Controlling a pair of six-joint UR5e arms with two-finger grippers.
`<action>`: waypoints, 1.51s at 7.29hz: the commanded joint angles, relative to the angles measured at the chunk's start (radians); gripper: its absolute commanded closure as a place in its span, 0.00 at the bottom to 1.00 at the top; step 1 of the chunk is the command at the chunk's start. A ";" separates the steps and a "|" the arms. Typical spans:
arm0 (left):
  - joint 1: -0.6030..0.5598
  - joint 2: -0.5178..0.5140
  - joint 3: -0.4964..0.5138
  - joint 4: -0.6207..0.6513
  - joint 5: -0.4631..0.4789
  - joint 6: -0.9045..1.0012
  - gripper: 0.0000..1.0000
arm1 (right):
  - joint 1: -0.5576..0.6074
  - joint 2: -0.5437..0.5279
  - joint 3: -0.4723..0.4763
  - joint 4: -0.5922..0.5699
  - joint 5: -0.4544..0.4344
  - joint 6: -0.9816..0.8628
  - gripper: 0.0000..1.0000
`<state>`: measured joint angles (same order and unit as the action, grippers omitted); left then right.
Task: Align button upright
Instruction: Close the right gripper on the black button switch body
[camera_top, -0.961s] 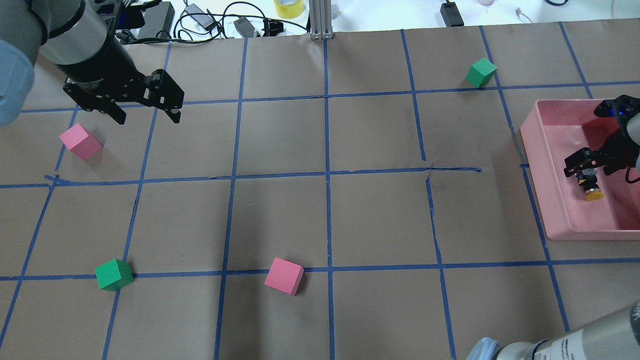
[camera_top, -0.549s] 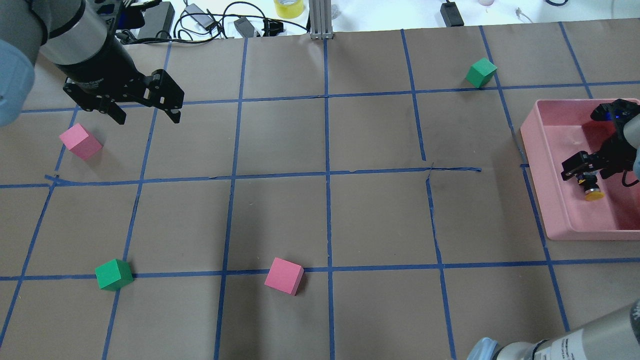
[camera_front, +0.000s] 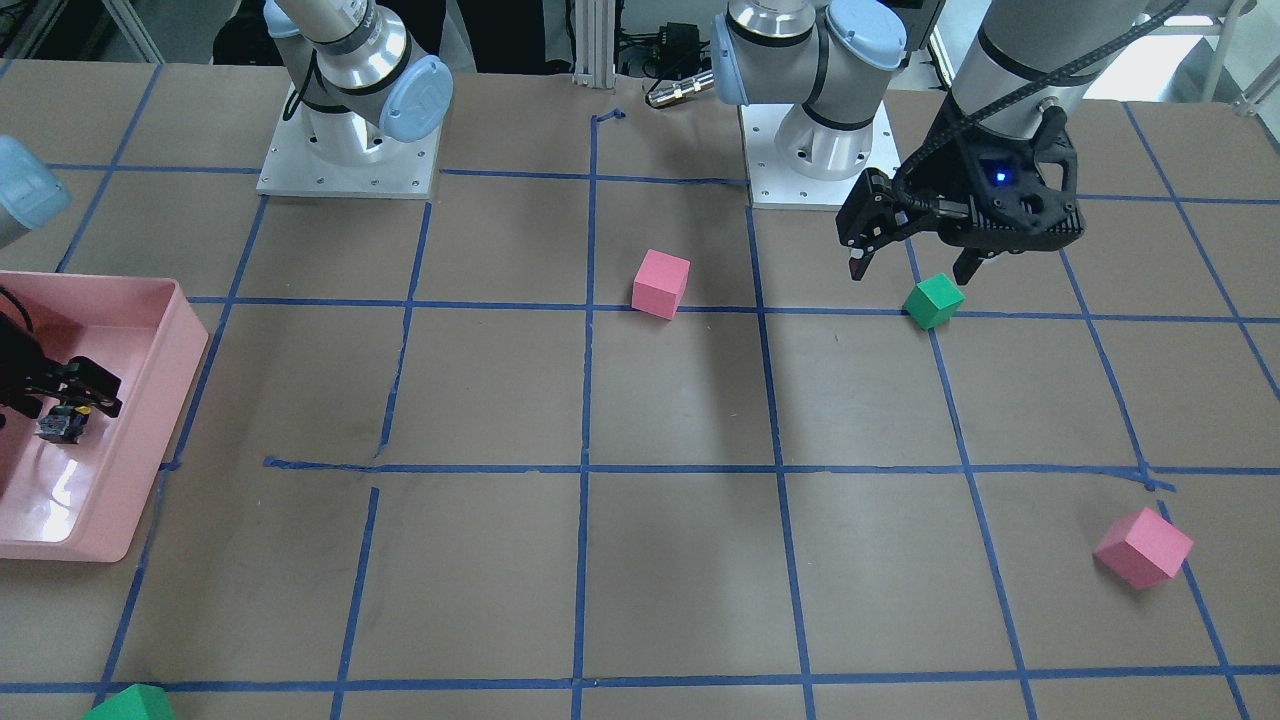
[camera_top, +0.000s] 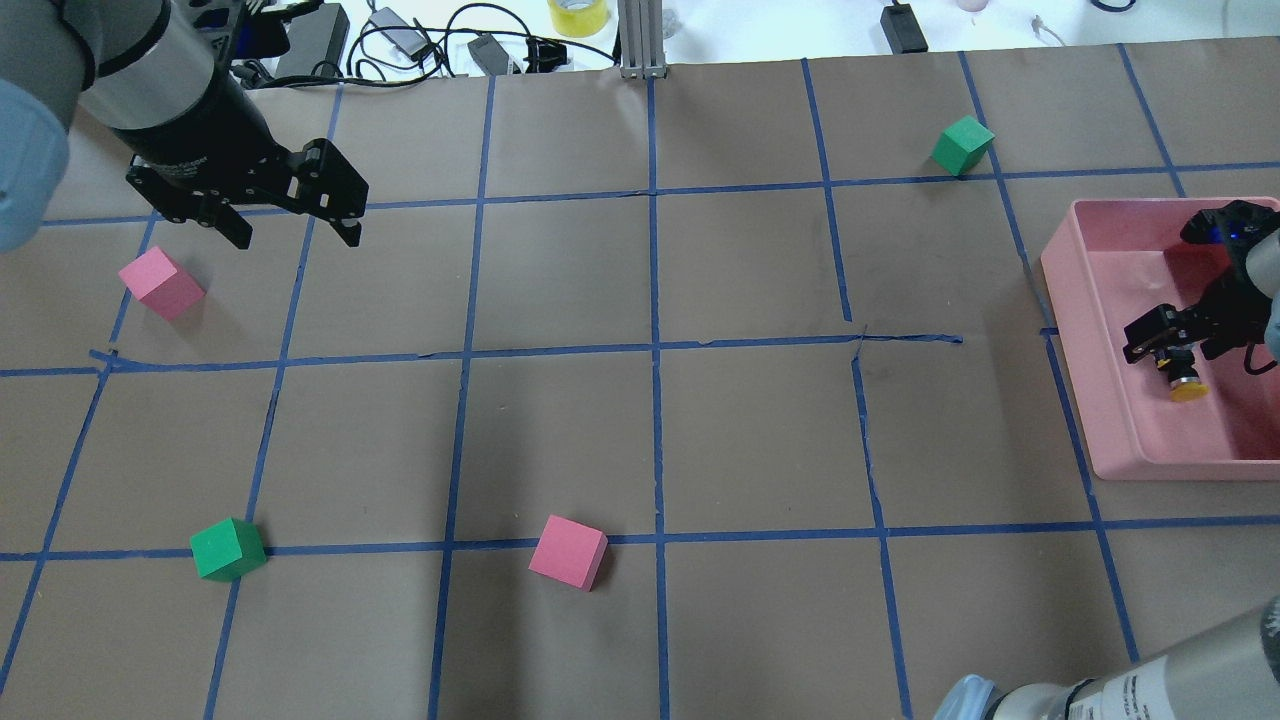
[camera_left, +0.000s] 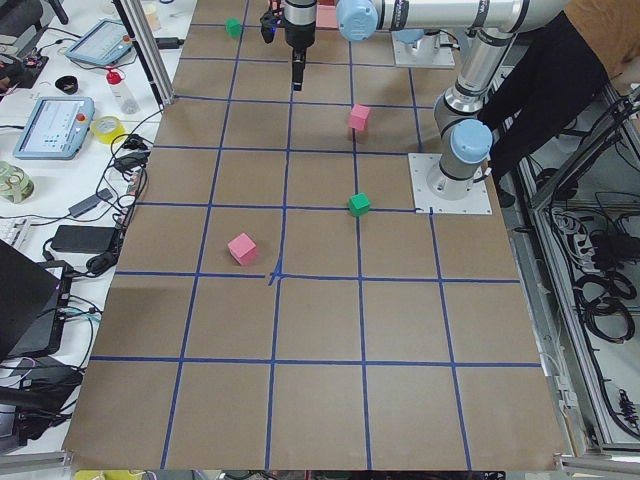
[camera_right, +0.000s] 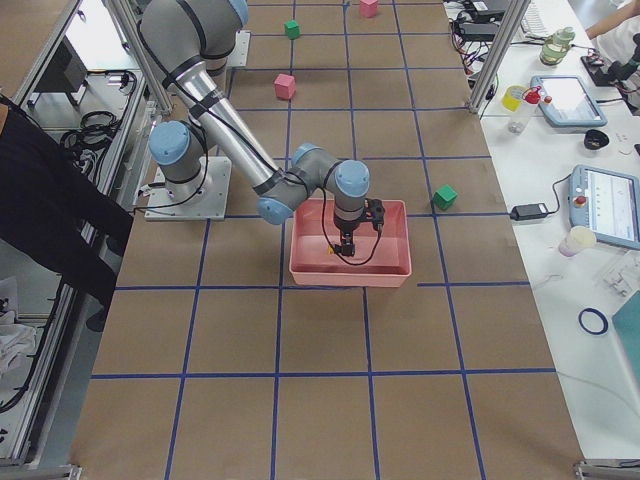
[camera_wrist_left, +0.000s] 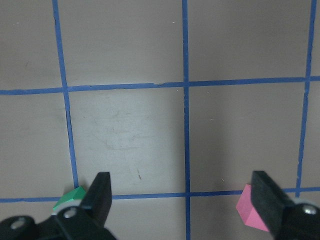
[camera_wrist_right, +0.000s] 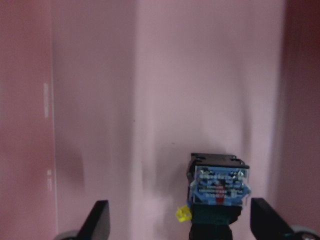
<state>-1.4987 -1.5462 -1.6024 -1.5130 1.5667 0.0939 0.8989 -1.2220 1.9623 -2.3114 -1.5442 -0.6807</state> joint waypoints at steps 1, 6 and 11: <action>0.000 -0.002 -0.001 0.000 0.000 0.000 0.00 | 0.000 0.018 0.000 -0.031 0.006 0.000 0.00; 0.000 -0.005 -0.001 -0.001 0.000 0.000 0.00 | 0.000 0.019 0.007 -0.025 -0.005 0.000 0.67; 0.000 -0.003 -0.001 -0.003 0.000 0.001 0.00 | 0.000 -0.005 -0.054 0.022 -0.010 -0.005 1.00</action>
<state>-1.4993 -1.5500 -1.6030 -1.5150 1.5661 0.0950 0.8989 -1.2191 1.9402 -2.3170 -1.5529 -0.6851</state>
